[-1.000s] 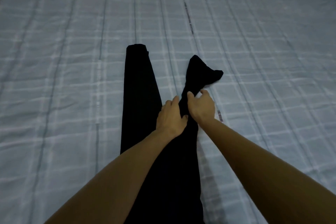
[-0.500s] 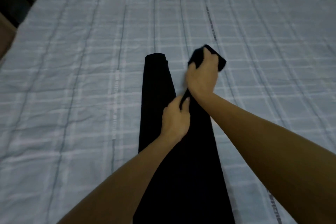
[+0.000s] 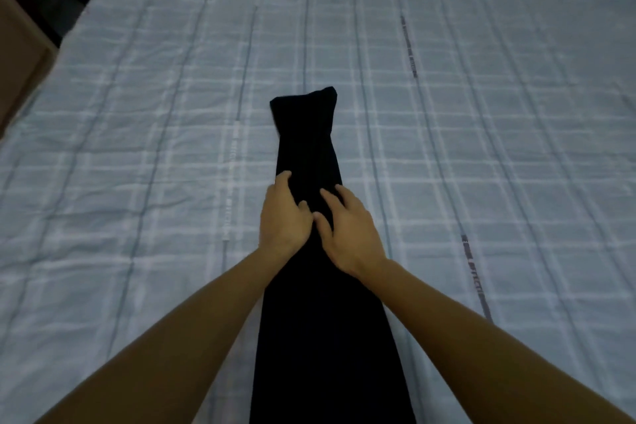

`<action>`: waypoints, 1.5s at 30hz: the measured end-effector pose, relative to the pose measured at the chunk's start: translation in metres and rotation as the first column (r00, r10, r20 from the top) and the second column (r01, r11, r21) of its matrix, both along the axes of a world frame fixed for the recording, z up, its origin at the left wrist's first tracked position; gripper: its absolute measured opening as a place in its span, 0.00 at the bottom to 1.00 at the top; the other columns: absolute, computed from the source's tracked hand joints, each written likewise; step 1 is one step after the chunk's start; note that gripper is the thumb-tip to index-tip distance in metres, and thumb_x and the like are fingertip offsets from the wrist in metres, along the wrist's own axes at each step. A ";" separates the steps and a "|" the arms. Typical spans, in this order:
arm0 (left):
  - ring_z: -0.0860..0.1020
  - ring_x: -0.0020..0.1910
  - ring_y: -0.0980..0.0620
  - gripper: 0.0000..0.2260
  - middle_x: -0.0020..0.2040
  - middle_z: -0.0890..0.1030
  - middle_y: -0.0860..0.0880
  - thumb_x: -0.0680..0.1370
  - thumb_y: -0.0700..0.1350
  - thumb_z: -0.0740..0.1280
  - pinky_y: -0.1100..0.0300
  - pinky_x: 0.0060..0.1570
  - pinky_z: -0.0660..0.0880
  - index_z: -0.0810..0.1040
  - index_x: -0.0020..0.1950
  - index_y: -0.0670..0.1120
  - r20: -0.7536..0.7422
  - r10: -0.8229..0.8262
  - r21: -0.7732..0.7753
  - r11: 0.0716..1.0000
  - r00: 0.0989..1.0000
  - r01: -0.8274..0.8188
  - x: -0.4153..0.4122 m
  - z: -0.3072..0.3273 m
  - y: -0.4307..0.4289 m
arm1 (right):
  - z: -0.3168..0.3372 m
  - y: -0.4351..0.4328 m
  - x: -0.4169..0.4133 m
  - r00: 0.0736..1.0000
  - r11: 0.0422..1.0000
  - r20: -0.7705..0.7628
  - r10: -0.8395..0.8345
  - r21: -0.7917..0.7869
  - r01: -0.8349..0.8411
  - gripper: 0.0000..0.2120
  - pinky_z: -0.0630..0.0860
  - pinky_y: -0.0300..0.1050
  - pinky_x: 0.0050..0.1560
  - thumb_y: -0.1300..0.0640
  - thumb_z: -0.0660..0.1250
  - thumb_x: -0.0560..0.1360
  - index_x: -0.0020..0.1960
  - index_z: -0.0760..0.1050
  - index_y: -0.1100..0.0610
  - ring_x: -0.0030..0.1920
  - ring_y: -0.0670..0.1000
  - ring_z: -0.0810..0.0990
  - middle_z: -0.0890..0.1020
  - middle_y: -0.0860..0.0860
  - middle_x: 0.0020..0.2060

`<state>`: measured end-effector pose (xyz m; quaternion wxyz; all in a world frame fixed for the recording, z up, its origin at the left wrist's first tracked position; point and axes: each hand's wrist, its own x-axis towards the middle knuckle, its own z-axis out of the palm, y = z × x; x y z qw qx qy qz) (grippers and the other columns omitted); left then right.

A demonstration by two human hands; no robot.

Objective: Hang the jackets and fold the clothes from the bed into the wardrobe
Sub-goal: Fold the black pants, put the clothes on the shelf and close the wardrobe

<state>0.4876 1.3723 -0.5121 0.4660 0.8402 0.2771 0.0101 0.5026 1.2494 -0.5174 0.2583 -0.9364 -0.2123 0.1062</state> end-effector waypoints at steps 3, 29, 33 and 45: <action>0.74 0.57 0.48 0.23 0.61 0.73 0.42 0.77 0.35 0.62 0.59 0.55 0.71 0.64 0.72 0.44 0.000 -0.009 0.063 0.998 1.000 0.009 -0.021 0.001 0.000 | -0.008 -0.012 -0.038 0.994 0.996 0.079 0.069 -0.060 -0.064 0.23 0.62 0.54 0.71 0.49 0.54 0.81 0.72 0.65 0.59 0.73 0.58 0.61 0.63 0.59 0.73; 0.47 0.77 0.47 0.40 0.77 0.53 0.42 0.74 0.70 0.53 0.43 0.74 0.44 0.57 0.77 0.45 -0.252 -0.711 0.433 0.524 0.656 0.734 -0.511 0.007 -0.129 | 0.019 -0.172 -0.441 0.954 0.929 -0.122 0.273 -0.224 -0.294 0.30 0.48 0.50 0.74 0.43 0.44 0.79 0.74 0.61 0.58 0.74 0.57 0.57 0.63 0.58 0.73; 0.53 0.76 0.42 0.47 0.76 0.58 0.40 0.68 0.76 0.54 0.36 0.71 0.50 0.61 0.76 0.45 -0.333 -0.738 0.491 0.396 0.587 0.776 -0.565 0.013 -0.146 | 0.027 -0.212 -0.498 0.932 0.903 -0.095 0.349 -0.231 -0.362 0.38 0.49 0.57 0.74 0.32 0.52 0.73 0.75 0.59 0.54 0.75 0.57 0.55 0.60 0.58 0.74; 0.68 0.64 0.39 0.35 0.66 0.69 0.38 0.71 0.49 0.72 0.48 0.55 0.72 0.60 0.74 0.43 -0.516 -0.537 0.554 0.386 0.668 0.738 -0.568 0.022 -0.175 | 0.036 -0.221 -0.529 0.916 0.774 -0.155 0.369 -0.495 -0.396 0.48 0.56 0.59 0.71 0.41 0.67 0.70 0.77 0.40 0.53 0.75 0.61 0.48 0.49 0.59 0.76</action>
